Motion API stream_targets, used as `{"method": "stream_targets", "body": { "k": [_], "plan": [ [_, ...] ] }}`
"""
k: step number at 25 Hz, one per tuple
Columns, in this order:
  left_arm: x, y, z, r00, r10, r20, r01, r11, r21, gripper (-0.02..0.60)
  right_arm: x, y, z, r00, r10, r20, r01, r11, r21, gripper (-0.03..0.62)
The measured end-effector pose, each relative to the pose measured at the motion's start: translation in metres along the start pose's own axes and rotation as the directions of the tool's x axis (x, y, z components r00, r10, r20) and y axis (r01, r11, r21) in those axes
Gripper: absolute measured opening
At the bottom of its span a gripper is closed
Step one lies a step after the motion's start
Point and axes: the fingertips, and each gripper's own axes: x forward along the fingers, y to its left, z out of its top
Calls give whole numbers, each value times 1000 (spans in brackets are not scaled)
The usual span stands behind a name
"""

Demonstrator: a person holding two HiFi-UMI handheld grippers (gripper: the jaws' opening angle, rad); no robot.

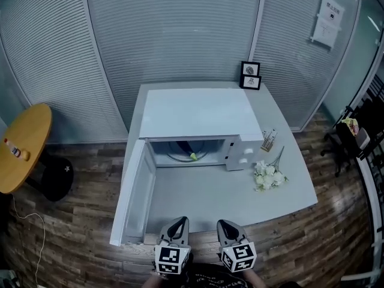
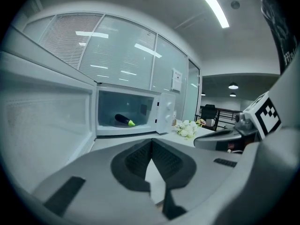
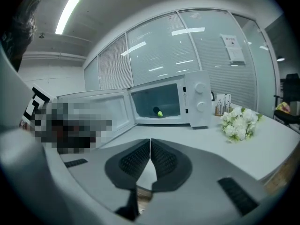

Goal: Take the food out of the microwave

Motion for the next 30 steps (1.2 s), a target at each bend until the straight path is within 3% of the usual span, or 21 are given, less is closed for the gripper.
{"method": "stream_targets", "body": {
  "k": [8, 17, 30],
  "plan": [
    [26, 29, 3, 999, -32, -11, 32, 999, 7, 8, 43, 9, 19, 1000, -5, 10, 5, 1000, 4, 5],
    [46, 34, 11, 996, -87, 1, 87, 996, 4, 8, 72, 12, 28, 1000, -16, -9, 16, 1000, -2, 6],
    [64, 55, 23, 999, 39, -18, -39, 999, -31, 8, 104, -13, 52, 997, 63, -39, -64, 998, -24, 6]
  ]
}}
